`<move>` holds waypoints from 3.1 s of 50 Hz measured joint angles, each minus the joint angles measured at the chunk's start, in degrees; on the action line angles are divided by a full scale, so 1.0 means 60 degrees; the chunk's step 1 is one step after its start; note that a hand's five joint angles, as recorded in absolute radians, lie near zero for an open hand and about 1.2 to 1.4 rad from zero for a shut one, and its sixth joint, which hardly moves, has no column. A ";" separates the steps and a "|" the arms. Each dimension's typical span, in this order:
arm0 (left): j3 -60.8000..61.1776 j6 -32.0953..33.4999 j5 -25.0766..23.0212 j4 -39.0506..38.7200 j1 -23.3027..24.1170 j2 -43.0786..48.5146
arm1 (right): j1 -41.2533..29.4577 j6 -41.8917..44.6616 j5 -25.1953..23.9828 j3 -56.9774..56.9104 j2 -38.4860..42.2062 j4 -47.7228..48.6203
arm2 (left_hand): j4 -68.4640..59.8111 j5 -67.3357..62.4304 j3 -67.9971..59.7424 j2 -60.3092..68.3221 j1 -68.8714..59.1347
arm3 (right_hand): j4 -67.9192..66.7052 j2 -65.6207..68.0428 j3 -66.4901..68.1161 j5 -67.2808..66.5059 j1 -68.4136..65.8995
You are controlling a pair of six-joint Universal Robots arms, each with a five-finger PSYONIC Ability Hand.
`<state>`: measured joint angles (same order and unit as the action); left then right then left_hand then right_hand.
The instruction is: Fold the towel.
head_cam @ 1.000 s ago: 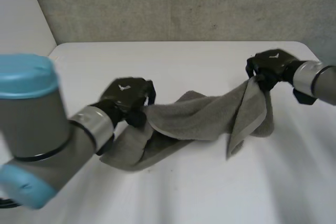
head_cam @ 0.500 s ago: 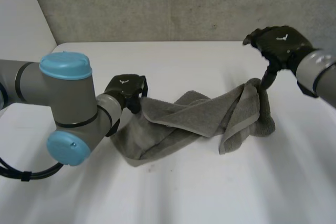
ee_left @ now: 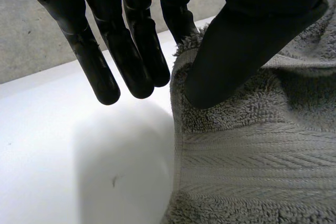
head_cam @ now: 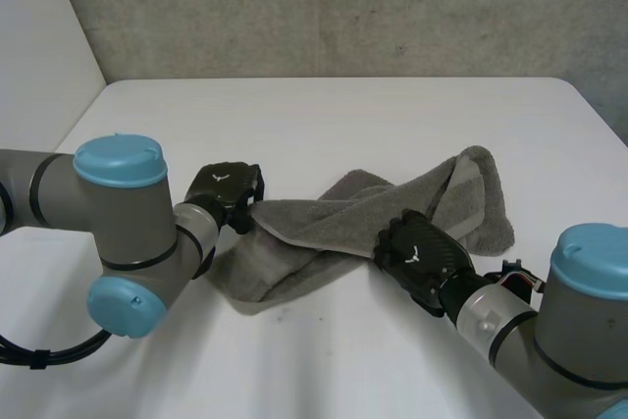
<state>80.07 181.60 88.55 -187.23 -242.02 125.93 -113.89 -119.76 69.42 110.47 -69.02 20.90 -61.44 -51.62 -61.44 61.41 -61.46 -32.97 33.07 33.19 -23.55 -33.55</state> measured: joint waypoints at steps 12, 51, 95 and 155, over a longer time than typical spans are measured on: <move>0.0006 0.0003 -0.0058 -0.0125 0.0005 0.0268 | 0.0087 0.1366 0.0337 -0.0118 0.1132 0.1897 | -0.0062 -0.0027 -0.0070 0.0072 -0.0040 | -0.5666 0.5898 0.5710 -0.5633 -0.5759; 0.0291 0.0022 -0.0160 -0.1791 0.0078 0.0575 | 0.4961 -0.7808 -0.0779 -0.1277 -0.2571 -0.1654 | 0.5153 0.5192 0.5150 -0.5155 0.5144 | -0.7289 0.7215 0.7192 -0.7208 -0.7114; -0.5695 0.2175 0.0727 -0.1716 -0.0762 0.0897 | 0.1514 -0.4046 0.1550 -1.2607 0.3547 -0.3765 | -0.1389 -0.1216 -0.1379 0.1391 -0.1209 | -0.7289 0.7215 0.7209 -0.7208 -0.7115; 0.3722 0.1226 0.1428 -0.2599 -0.1852 -0.2317 | 0.2275 -0.4872 -0.1283 -0.0369 0.0226 0.0808 | -0.1391 -0.1260 -0.1383 0.1395 -0.1211 | -0.1202 0.1352 0.1212 -0.0830 -0.1105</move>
<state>102.41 188.95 97.11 -202.82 -253.14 112.02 -100.24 -148.99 61.72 108.26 -67.67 25.75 -69.78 -59.18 -69.74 69.78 -68.72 -40.19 41.18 40.46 -28.53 -40.17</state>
